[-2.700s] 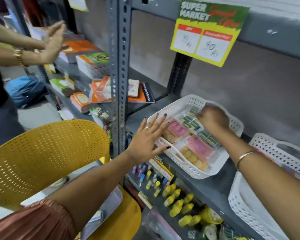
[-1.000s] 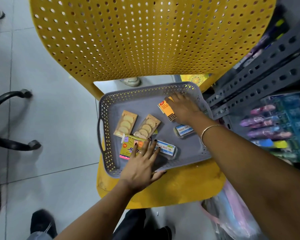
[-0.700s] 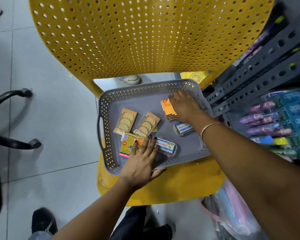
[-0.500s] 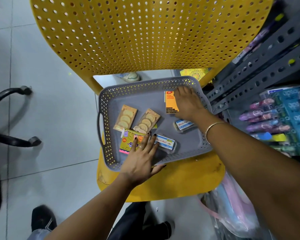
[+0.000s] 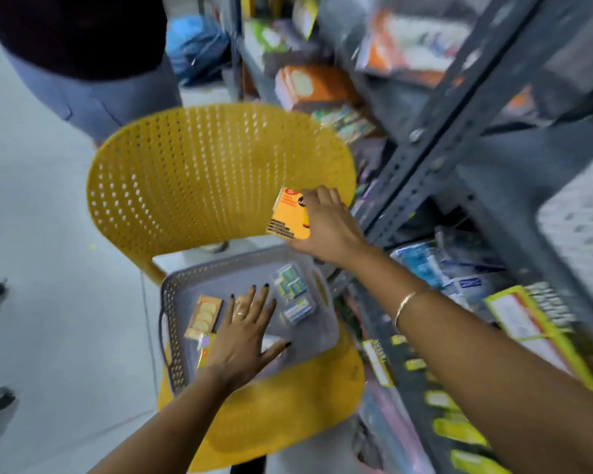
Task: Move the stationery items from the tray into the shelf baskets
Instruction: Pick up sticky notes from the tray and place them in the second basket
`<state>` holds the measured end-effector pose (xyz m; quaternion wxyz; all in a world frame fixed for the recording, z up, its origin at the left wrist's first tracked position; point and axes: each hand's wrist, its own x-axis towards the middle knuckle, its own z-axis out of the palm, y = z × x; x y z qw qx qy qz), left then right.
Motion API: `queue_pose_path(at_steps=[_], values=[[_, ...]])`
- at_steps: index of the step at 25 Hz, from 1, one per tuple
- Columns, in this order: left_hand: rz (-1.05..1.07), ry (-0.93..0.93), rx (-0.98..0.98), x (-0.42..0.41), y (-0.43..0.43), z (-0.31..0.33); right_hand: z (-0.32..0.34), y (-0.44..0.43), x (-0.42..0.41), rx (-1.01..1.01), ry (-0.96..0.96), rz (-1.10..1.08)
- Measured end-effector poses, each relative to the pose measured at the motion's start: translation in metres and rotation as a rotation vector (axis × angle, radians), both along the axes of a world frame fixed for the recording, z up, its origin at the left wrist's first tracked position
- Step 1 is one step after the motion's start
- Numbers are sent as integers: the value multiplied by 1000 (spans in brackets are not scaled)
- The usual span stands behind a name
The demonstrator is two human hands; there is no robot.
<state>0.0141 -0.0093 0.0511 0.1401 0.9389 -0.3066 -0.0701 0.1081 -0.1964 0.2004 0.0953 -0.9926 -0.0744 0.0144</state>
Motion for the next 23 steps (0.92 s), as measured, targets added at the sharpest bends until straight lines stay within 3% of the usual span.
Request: queue_pose_path(at_steps=[6, 11, 15, 18, 23], values=[[-167, -284, -245, 51, -65, 156, 191, -43, -87, 93, -174, -195], [-329, -399, -475, 26, -161, 273, 289, -129, -196, 18, -237, -499], [-624, -469, -570, -49, -244, 322, 306, -199, -301, -37, -195, -812], [-889, -505, -507, -111, -292, 321, 286, -227, -376, -28, -108, -1069], [-1079, -507, -387, -140, -322, 298, 218, -231, -448, 87, 107, -1228]])
